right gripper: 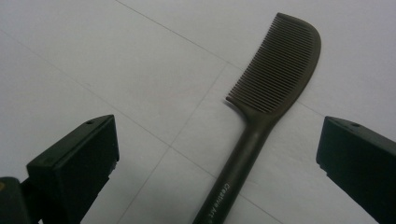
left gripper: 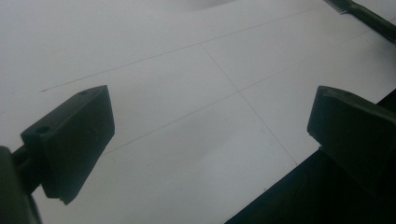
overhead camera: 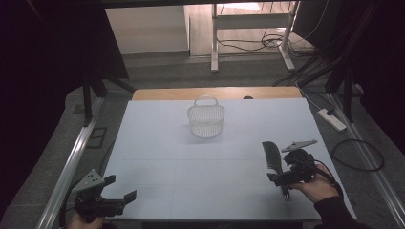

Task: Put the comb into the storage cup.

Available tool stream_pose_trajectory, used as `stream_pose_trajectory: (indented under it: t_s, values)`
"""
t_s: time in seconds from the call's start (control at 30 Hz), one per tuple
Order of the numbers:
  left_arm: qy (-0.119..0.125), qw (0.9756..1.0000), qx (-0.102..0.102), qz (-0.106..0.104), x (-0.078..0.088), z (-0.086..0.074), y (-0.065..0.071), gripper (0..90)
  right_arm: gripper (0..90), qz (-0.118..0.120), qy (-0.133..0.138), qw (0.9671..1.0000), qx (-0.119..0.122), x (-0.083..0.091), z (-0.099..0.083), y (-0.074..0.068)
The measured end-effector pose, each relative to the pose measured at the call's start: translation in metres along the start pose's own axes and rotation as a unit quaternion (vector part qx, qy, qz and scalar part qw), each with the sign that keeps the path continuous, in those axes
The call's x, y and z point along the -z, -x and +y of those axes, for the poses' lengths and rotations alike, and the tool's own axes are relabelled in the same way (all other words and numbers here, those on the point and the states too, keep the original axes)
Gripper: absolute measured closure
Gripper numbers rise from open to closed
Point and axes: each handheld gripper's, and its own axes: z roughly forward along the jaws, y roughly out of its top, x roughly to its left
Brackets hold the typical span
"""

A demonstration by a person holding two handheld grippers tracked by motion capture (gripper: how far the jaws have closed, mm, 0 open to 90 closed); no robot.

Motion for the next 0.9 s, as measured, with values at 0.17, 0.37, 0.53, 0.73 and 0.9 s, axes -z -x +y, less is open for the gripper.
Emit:
stream_pose_trajectory:
  t_s: [0.17, 0.37, 0.53, 0.73, 0.9]
  values:
    - [0.0, 1.0, 0.0, 0.0, 0.0, 0.0, 0.0, 1.8, 0.0, -0.002, -0.008, 1.0, 0.002, -0.005, 0.007, -0.001]
    - [0.001, 1.0, 0.0, -0.001, 0.0, 0.0, 0.0, 1.8, 0.0, 0.006, -0.019, 0.9997, 0.013, -0.011, 0.013, -0.002]
    - [0.001, 1.0, 0.001, 0.0, 0.0, 0.0, 0.0, 1.8, 14.2, -0.006, -0.023, 0.9995, 0.022, -0.014, 0.016, -0.002]
    - [0.001, 1.0, 0.0, -0.001, 0.0, 0.0, 0.0, 1.9, 52.5, 0.013, -0.025, 0.9995, 0.012, -0.012, 0.016, 0.004]
    - [0.001, 1.0, 0.0, -0.001, 0.0, 0.0, 0.0, 2.0, 75.4, 0.022, -0.041, 0.9987, 0.019, -0.013, 0.016, 0.008]
